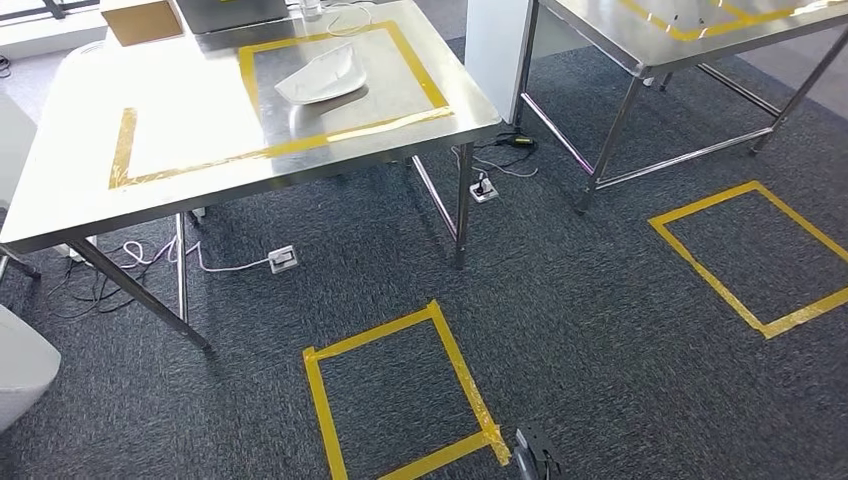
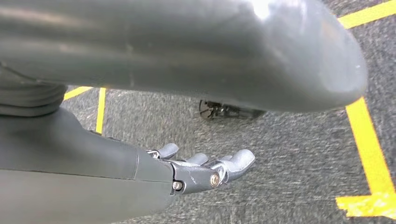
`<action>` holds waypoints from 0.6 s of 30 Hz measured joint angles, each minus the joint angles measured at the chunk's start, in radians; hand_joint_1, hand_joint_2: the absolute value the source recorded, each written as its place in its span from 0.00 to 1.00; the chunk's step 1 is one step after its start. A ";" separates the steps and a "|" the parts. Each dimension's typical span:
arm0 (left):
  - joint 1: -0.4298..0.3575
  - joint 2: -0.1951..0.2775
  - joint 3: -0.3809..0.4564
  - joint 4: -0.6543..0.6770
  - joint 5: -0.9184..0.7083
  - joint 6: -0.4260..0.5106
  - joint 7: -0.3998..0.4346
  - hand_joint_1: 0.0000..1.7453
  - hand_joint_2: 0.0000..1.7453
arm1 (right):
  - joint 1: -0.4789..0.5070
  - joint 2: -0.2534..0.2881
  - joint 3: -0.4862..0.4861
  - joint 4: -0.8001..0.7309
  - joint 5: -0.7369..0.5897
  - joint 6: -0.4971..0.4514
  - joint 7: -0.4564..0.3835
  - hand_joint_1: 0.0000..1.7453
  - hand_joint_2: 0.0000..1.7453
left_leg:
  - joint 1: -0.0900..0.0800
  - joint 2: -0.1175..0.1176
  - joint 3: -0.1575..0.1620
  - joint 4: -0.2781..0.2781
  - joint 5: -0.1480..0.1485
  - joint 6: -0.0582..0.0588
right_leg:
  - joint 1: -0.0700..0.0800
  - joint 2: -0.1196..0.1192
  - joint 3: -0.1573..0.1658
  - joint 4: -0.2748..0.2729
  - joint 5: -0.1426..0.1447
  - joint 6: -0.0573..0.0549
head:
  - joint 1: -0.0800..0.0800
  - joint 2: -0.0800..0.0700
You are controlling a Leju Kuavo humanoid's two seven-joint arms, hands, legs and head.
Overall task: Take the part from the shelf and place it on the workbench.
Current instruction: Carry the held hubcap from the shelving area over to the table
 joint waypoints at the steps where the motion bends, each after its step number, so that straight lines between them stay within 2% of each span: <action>1: 0.001 0.000 0.000 -0.002 -0.002 0.000 0.000 1.00 1.00 | -0.001 0.000 -0.001 0.000 -0.001 0.000 0.000 0.00 0.00 | -0.003 0.004 0.038 -0.064 0.017 0.005 | 0.002 -0.003 -0.001 0.003 -0.002 0.003 | 0.000 0.000; 2: 0.002 -0.001 0.000 -0.005 -0.005 0.000 0.000 1.00 1.00 | -0.002 0.000 -0.001 0.000 -0.002 0.000 0.000 0.00 0.00 | -0.005 0.008 0.064 -0.110 0.026 0.011 | 0.004 -0.005 -0.002 0.005 -0.004 0.008 | 0.000 0.000; 3: 0.003 -0.003 0.000 -0.007 -0.010 0.000 0.000 1.00 1.00 | -0.003 0.000 -0.001 0.000 -0.003 0.000 0.000 0.00 0.00 | -0.008 0.010 0.076 -0.133 0.025 0.017 | 0.005 -0.006 -0.003 0.005 -0.004 0.013 | 0.000 0.000; 5: 0.005 -0.008 0.000 -0.011 -0.019 0.000 0.000 1.00 1.00 | -0.004 0.000 -0.001 0.000 -0.004 0.000 0.001 0.00 0.00 | -0.010 0.007 0.076 -0.138 0.024 0.030 | 0.006 -0.008 -0.002 0.002 -0.003 0.025 | 0.001 0.000; 7: 0.007 -0.015 0.000 -0.016 -0.024 0.000 0.000 1.00 1.00 | -0.006 0.000 -0.002 0.000 -0.004 0.000 0.001 0.00 0.00 | -0.005 0.004 0.080 -0.146 0.027 0.042 | 0.004 0.002 -0.007 0.015 -0.012 0.038 | 0.001 0.000; 9: 0.009 -0.024 -0.001 -0.021 -0.027 0.000 0.000 1.00 1.00 | -0.006 0.000 -0.002 0.000 -0.004 0.001 0.002 0.00 0.00 | -0.001 0.003 0.084 -0.151 0.027 0.053 | 0.002 0.024 -0.052 0.105 -0.056 0.047 | 0.002 0.000; 11: 0.013 -0.034 -0.001 -0.025 -0.032 0.000 0.000 1.00 1.00 | -0.003 0.001 -0.002 0.000 -0.004 0.001 0.003 0.00 0.00 | -0.001 0.000 0.085 -0.150 0.023 0.060 | 0.001 0.035 -0.126 0.240 -0.108 0.052 | 0.003 0.000; 12: 0.016 -0.039 -0.002 -0.027 -0.034 0.000 0.000 1.00 1.00 | -0.001 0.000 -0.002 0.000 -0.004 0.001 0.004 0.00 0.00 | -0.001 -0.003 0.086 -0.149 0.021 0.061 | 0.000 0.037 -0.152 0.282 -0.113 0.054 | 0.003 0.000; 13: 0.019 -0.044 -0.002 -0.030 -0.037 0.000 0.000 1.00 1.00 | 0.001 0.000 -0.002 0.000 -0.004 0.001 0.004 0.00 0.00 | -0.001 -0.007 0.088 -0.147 0.018 0.060 | -0.001 0.037 -0.161 0.287 -0.097 0.055 | 0.003 0.000; 14: 0.021 -0.048 -0.002 -0.033 -0.039 0.000 0.000 1.00 1.00 | 0.002 0.000 -0.002 0.000 -0.003 0.001 0.004 0.00 0.00 | 0.000 -0.011 0.092 -0.146 0.015 0.058 | -0.003 0.037 -0.150 0.250 -0.064 0.055 | 0.003 0.000; 15: 0.023 -0.052 -0.002 -0.036 -0.040 0.000 0.000 1.00 1.00 | 0.002 0.000 -0.002 0.000 -0.003 0.002 0.004 0.00 0.00 | 0.001 -0.015 0.097 -0.144 0.010 0.055 | -0.005 0.038 -0.122 0.183 -0.021 0.055 | 0.003 0.000; 16: 0.025 -0.055 -0.002 -0.040 -0.040 0.000 0.000 1.00 1.00 | 0.002 0.000 -0.002 0.000 -0.001 0.002 0.004 0.00 0.00 | 0.001 -0.018 0.098 -0.141 0.005 0.050 | -0.006 0.040 -0.092 0.115 0.008 0.055 | 0.003 0.000; 17: 0.027 -0.056 -0.002 -0.044 -0.041 0.000 0.000 1.00 1.00 | 0.001 0.000 -0.002 0.000 0.000 0.003 0.004 0.00 0.00 | -0.001 -0.021 0.099 -0.139 -0.001 0.044 | -0.005 0.042 -0.065 0.059 0.024 0.052 | 0.003 0.000; 18: 0.028 -0.057 -0.002 -0.049 -0.039 0.000 0.000 1.00 1.00 | 0.001 0.000 -0.002 0.000 0.002 0.004 0.005 0.00 0.00 | -0.003 -0.023 0.098 -0.138 -0.006 0.038 | -0.005 0.044 -0.049 0.027 0.026 0.048 | 0.003 0.000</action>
